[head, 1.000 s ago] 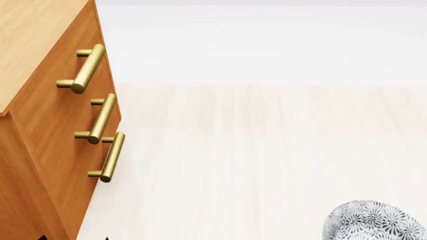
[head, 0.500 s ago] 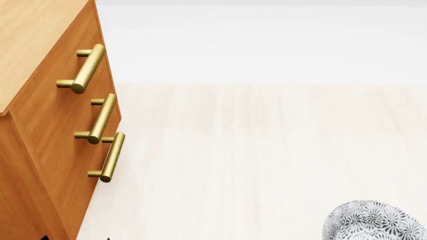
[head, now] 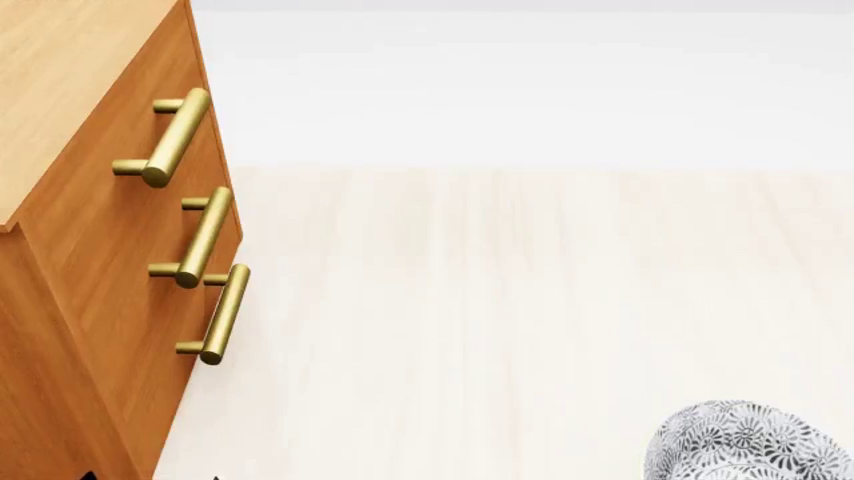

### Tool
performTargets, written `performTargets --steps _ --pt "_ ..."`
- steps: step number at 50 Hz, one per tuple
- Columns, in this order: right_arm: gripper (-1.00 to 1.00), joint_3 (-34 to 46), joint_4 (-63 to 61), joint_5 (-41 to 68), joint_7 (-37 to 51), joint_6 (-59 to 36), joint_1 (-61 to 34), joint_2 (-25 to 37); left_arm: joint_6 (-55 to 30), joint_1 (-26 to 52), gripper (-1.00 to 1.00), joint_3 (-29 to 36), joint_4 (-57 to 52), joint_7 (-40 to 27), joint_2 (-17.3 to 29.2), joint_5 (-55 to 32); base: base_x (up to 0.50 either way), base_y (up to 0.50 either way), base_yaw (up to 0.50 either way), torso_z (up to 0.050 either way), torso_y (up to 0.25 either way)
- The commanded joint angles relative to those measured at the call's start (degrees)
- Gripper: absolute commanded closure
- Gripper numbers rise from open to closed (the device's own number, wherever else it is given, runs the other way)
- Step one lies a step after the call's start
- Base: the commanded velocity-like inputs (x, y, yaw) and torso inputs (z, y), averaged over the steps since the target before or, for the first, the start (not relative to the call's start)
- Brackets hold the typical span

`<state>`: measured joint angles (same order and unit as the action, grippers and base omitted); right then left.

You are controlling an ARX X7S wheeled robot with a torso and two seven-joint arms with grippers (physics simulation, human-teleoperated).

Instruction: Put the bowl on top of the cabinet.

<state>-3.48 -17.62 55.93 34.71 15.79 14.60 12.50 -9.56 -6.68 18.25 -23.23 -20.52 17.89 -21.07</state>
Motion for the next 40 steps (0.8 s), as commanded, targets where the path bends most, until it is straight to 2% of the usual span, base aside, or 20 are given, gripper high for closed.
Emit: performTargets --steps 1,40 --pt "-1.00 -1.18 1.04 0.25 -0.72 -0.30 -0.68 -0.46 0.60 -0.08 -1.00 -1.08 0.03 0.87 -0.82 0.88 0.00 0.00 0.00 0.000 0.000" --pt "-1.00 0.14 5.42 5.00 1.44 -4.72 -4.15 1.74 0.86 0.35 -1.00 -0.27 0.30 0.16 -0.43 0.57 0.00 0.00 0.00 0.000 0.000"
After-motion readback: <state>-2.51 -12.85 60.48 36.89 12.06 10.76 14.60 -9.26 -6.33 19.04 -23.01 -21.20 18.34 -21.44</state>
